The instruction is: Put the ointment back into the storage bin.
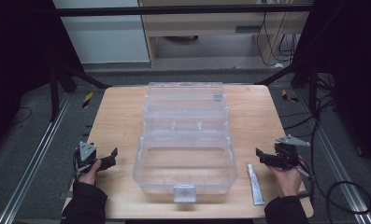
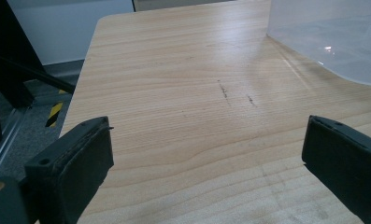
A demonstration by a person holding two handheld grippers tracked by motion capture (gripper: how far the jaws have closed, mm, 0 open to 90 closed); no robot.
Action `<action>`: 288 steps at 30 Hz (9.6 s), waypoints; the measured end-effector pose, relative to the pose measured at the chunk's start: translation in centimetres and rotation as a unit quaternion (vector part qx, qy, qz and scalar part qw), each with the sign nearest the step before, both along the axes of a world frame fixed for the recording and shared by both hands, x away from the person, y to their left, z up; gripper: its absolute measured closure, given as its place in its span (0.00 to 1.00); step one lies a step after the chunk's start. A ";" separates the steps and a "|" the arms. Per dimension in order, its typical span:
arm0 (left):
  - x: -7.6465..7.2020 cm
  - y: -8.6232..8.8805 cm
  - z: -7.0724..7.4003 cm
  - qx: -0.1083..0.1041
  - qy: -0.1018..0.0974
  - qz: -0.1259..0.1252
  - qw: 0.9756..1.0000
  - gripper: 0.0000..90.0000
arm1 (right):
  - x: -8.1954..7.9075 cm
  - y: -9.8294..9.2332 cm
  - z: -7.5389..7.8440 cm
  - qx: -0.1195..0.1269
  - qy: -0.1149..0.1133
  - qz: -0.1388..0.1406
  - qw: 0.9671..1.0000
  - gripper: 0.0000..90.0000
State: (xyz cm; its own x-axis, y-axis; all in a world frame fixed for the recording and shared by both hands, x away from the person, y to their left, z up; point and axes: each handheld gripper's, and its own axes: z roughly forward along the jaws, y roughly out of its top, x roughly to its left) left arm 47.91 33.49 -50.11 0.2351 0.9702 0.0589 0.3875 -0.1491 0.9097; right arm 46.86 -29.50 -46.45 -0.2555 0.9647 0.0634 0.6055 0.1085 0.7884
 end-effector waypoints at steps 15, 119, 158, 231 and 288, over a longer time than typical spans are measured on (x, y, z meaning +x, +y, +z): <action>-0.1 0.0 0.0 0.002 -0.002 -0.002 1.000 0.02 | -1.1 1.3 2.7 -0.044 0.045 0.025 0.998 0.34; -0.1 0.0 0.0 -0.002 -0.001 0.001 1.000 0.02 | -0.1 6.3 0.9 -0.112 0.330 0.092 0.933 0.78; -0.1 0.0 0.0 -0.003 -0.001 -0.001 1.000 0.02 | -1.0 5.4 9.3 -0.051 0.109 0.145 0.982 0.78; -0.1 0.1 0.0 -0.006 -0.001 -0.001 1.000 0.02 | 1.2 18.4 10.5 -0.163 0.104 0.492 0.849 0.78; -0.1 0.1 0.0 -0.007 -0.001 -0.002 1.000 0.02 | 1.9 22.3 2.2 -0.288 0.199 0.538 0.767 0.77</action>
State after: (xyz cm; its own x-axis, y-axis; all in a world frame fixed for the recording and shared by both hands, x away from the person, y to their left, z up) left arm 47.83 33.61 -50.11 0.2397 0.9697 0.0466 0.3848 -0.1389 0.9125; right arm 48.80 -7.18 -44.26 -0.9941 0.1071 -0.0155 0.1019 0.9748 0.1984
